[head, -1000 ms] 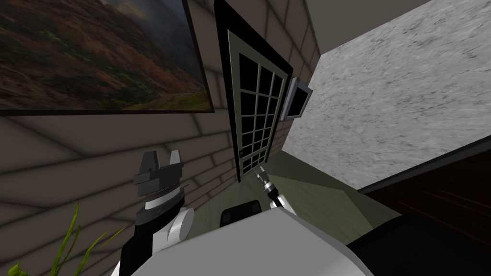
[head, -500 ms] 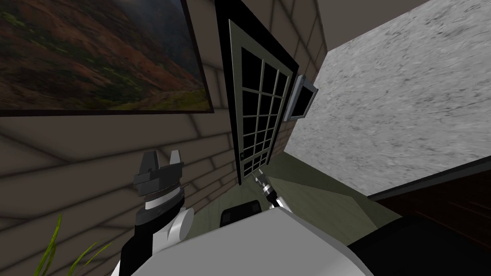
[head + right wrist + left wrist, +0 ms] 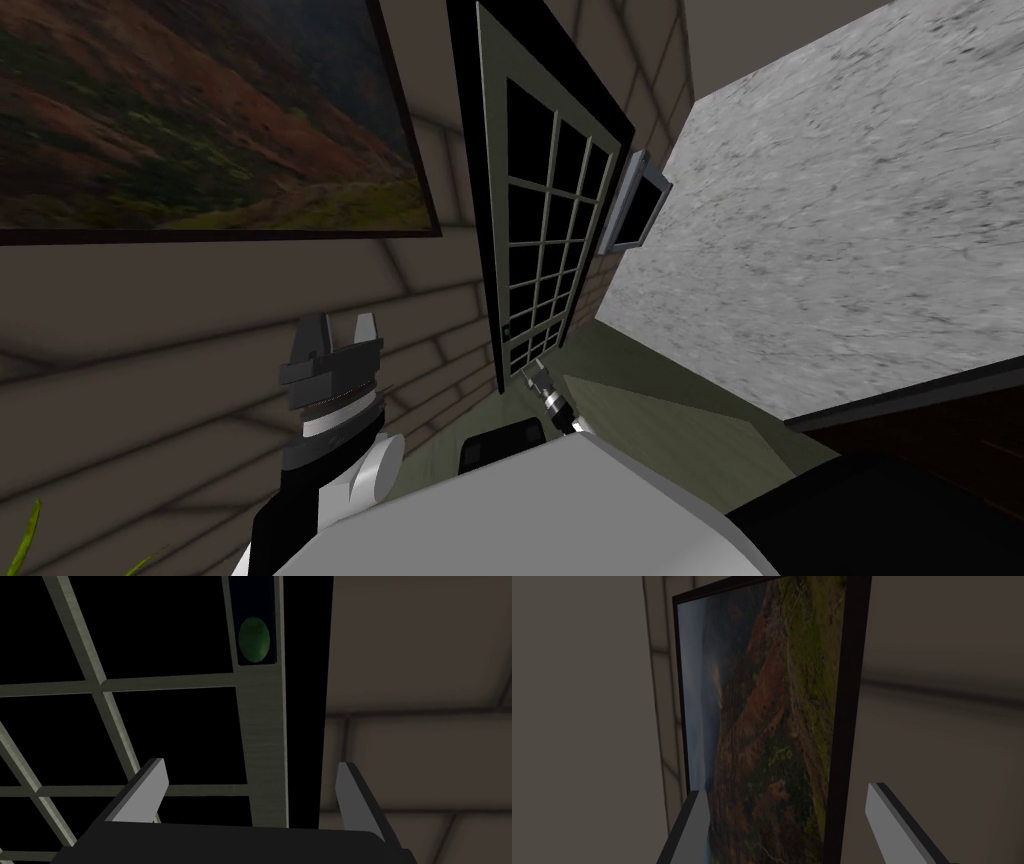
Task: Pull the door open
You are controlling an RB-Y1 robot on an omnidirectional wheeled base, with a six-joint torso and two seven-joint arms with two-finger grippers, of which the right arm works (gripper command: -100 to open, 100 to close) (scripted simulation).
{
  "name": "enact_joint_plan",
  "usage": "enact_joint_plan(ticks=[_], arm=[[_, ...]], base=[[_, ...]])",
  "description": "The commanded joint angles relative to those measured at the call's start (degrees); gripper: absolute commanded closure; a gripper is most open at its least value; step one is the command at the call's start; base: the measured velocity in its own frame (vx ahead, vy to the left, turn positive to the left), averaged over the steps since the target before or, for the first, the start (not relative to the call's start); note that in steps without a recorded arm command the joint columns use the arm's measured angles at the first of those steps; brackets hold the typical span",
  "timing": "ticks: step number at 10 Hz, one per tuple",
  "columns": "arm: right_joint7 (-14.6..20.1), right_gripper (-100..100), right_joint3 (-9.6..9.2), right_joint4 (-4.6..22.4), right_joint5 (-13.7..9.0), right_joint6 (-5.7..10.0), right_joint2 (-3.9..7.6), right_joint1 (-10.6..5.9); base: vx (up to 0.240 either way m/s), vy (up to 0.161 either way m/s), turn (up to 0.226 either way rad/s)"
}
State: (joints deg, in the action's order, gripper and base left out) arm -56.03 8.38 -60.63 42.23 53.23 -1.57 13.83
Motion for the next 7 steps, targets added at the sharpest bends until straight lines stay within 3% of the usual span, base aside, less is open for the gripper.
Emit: enact_joint_plan(ticks=[1, 5, 7], arm=[[-1.4, -100, 0.17, 1.4, 1.0, 0.54, -0.44, -0.2], [-2.4, -100, 0.34, 2.6, 1.7, 0.86, -0.84, -0.57], [-2.8, -100, 0.4, 3.0, 1.2, 0.94, -0.37, -0.84]], base=[[0.168, 0.012, -0.032], [0.174, 0.021, -0.021], [-0.104, -0.015, 0.069]])
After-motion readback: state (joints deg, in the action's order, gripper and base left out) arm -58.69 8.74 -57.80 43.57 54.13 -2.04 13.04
